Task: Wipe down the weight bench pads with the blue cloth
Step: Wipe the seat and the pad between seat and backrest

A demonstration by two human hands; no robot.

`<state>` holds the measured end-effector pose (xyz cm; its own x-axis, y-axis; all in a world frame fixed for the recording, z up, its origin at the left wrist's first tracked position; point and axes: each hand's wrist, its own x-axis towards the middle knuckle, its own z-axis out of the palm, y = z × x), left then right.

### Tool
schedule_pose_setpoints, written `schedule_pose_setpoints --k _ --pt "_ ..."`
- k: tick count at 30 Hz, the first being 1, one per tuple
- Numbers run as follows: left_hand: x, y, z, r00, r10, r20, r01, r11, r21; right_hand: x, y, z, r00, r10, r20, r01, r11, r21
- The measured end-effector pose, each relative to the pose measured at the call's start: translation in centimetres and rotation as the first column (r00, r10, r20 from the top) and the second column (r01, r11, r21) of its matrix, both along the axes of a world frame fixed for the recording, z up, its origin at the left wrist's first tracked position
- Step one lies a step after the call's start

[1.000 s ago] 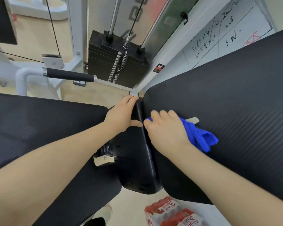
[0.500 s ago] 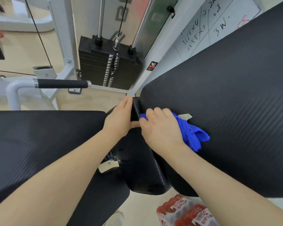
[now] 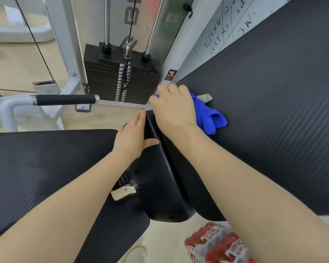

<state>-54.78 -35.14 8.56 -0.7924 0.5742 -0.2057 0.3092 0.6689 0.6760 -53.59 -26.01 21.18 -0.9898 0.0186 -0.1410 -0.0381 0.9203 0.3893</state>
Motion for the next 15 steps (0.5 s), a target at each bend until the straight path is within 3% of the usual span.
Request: schedule_pose_setpoints --k 6,9,12,15 --pt "2.1 0.0 0.9 0.962 0.083 -0.261 -0.1 0.994 -0.052 12.2 -1.0 -0.4 0.949 0.012 0.315 0.019 0.995 -0.097" --pt "2.3 0.3 1.2 0.963 0.045 -0.265 -0.058 0.997 -0.041 11.4 -0.1 -0.2 0.968 0.045 0.247 -0.03 0.997 -0.066" --pt "2.5 0.2 0.9 0.979 0.076 -0.19 -0.072 0.997 0.028 6.4 0.5 -0.5 0.993 0.098 0.07 -0.094 0.994 -0.06" --pt "3.9 -1.3 0.1 0.98 0.081 -0.182 -0.072 0.996 0.057 4.2 0.2 -0.6 0.996 0.081 0.047 -0.079 0.996 -0.041"
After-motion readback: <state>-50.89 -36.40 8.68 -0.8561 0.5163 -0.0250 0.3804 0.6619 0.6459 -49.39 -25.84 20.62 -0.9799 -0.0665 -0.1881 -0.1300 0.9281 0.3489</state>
